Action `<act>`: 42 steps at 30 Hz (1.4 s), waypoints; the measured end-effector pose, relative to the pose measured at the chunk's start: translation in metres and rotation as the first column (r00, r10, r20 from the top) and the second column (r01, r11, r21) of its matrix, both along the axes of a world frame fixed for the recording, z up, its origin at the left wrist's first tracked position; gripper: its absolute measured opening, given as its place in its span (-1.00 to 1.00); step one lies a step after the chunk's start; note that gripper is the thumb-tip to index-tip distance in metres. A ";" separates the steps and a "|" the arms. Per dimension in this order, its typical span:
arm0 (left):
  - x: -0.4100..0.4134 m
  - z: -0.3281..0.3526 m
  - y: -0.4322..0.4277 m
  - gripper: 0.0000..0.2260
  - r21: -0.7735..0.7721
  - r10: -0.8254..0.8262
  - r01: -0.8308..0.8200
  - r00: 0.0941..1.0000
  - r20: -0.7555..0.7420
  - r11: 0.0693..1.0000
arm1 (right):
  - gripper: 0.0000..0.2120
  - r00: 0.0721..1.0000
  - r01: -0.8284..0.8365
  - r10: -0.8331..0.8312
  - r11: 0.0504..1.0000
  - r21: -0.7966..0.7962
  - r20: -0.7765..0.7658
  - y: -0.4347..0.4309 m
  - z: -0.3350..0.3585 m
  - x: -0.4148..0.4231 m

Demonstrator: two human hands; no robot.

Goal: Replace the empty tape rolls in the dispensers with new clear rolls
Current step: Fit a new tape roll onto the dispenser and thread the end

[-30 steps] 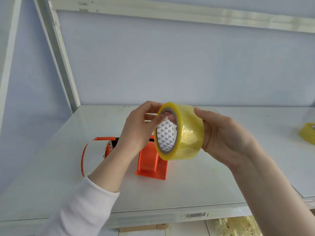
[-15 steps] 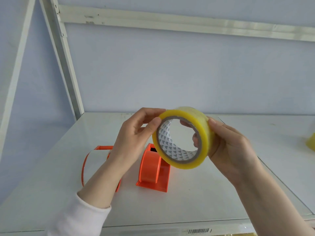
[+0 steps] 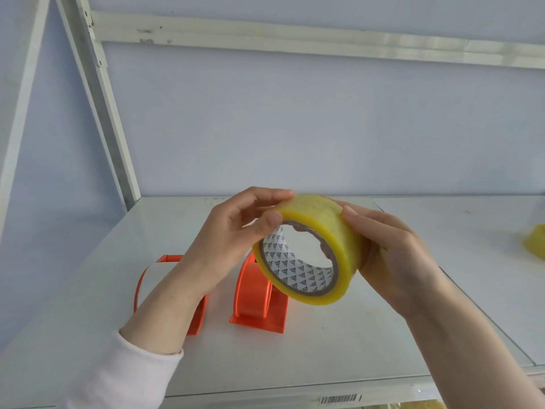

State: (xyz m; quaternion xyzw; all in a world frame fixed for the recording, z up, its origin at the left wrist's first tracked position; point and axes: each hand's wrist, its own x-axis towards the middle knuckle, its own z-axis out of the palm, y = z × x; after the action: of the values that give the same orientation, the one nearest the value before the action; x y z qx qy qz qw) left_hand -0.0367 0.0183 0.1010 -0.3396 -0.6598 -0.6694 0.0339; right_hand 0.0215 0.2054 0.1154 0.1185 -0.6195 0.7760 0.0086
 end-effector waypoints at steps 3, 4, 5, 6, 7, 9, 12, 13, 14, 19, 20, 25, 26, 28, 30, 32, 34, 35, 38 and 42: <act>0.001 0.000 0.005 -0.74 0.091 -0.048 0.034 0.985 0.164 0.995 | -0.70 0.994 -0.105 0.103 0.993 -0.048 -0.047 0.002 0.001 0.004; 0.000 -0.002 0.006 -0.76 0.140 -0.076 0.044 0.969 0.234 0.989 | -0.64 0.986 -0.149 0.144 0.987 -0.058 -0.080 0.002 0.001 0.006; 0.000 -0.003 0.009 -0.78 0.187 -0.102 0.047 0.949 0.297 0.981 | -0.56 0.977 -0.191 0.184 0.979 -0.064 -0.110 0.002 0.002 0.007; 0.000 -0.004 0.010 -0.77 0.225 -0.124 0.047 0.930 0.345 0.973 | -0.51 0.967 -0.229 0.217 0.970 -0.077 -0.132 0.001 0.002 0.009; 0.000 -0.006 0.011 -0.76 0.252 -0.141 0.044 0.913 0.382 0.967 | -0.50 0.961 -0.249 0.234 0.964 -0.095 -0.146 -0.001 0.002 0.010; 0.001 -0.008 0.013 -0.74 0.282 -0.166 0.043 0.890 0.426 0.958 | -0.55 0.961 -0.244 0.224 0.963 -0.118 -0.159 -0.004 0.002 0.011; 0.002 -0.010 0.014 -0.70 0.282 -0.184 0.059 0.879 0.441 0.958 | -0.64 0.975 -0.192 0.173 0.972 -0.134 -0.140 -0.010 0.002 0.013; 0.002 -0.011 0.014 -0.69 0.271 -0.178 0.060 0.882 0.437 0.961 | -0.66 0.976 -0.185 0.166 0.973 -0.139 -0.138 -0.012 0.002 0.014; 0.002 -0.013 0.013 -0.68 0.257 -0.165 0.055 0.888 0.430 0.965 | -0.68 0.980 -0.170 0.152 0.975 -0.141 -0.131 -0.015 0.003 0.015; 0.002 -0.021 0.011 -0.74 0.221 -0.116 0.019 0.892 0.436 0.975 | -0.76 0.999 0.028 -0.034 0.990 -0.140 -0.039 -0.026 0.000 0.015; 0.002 -0.023 0.011 -0.74 0.209 -0.099 0.008 0.897 0.430 0.978 | -0.79 0.997 0.067 -0.070 0.985 -0.158 -0.013 -0.028 0.000 0.015; 0.008 -0.020 0.009 -0.63 0.103 0.052 -0.088 0.947 0.317 0.991 | -0.83 0.978 0.206 -0.197 0.966 -0.157 0.076 -0.033 -0.001 0.014; 0.009 -0.018 0.010 -0.62 0.090 0.064 -0.095 0.952 0.300 0.991 | -0.83 0.973 0.223 -0.213 0.964 -0.146 0.084 -0.033 -0.002 0.014; 0.011 -0.017 0.011 -0.60 0.055 0.092 -0.112 0.954 0.286 0.992 | -0.82 0.966 0.255 -0.245 0.959 -0.128 0.086 -0.035 -0.002 0.014; 0.012 -0.017 0.011 -0.62 0.010 0.127 -0.135 0.953 0.276 0.991 | -0.81 0.958 0.281 -0.271 0.952 -0.119 0.088 -0.037 -0.002 0.014; 0.014 -0.021 0.007 -0.68 -0.053 0.206 -0.199 0.955 0.213 0.979 | -0.79 0.949 0.309 -0.298 0.946 -0.101 0.107 -0.036 -0.004 0.014; 0.014 -0.032 0.002 -0.75 -0.086 0.337 -0.327 0.929 0.155 0.941 | -0.76 0.936 0.340 -0.328 0.936 -0.091 0.127 -0.033 -0.006 0.015; 0.015 -0.038 0.000 -0.75 -0.085 0.404 -0.395 0.903 0.149 0.915 | -0.76 0.927 0.362 -0.349 0.928 -0.091 0.137 -0.030 -0.007 0.016; 0.020 -0.063 -0.005 -0.62 -0.120 0.518 -0.504 0.832 0.197 0.855 | -0.83 0.890 0.439 -0.418 0.894 -0.092 0.185 -0.023 -0.018 0.018; 0.029 -0.093 -0.004 -0.59 -0.249 0.482 -0.418 0.813 0.326 0.874 | -0.74 0.841 0.507 -0.480 0.860 -0.053 0.248 -0.018 -0.038 0.017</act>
State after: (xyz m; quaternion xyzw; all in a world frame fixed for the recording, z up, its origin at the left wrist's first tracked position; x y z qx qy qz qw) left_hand -0.0081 0.0141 0.0083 -0.0396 -0.7684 -0.6377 0.0357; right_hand 0.0386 0.1872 0.0770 -0.1348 -0.5794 0.7906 0.1448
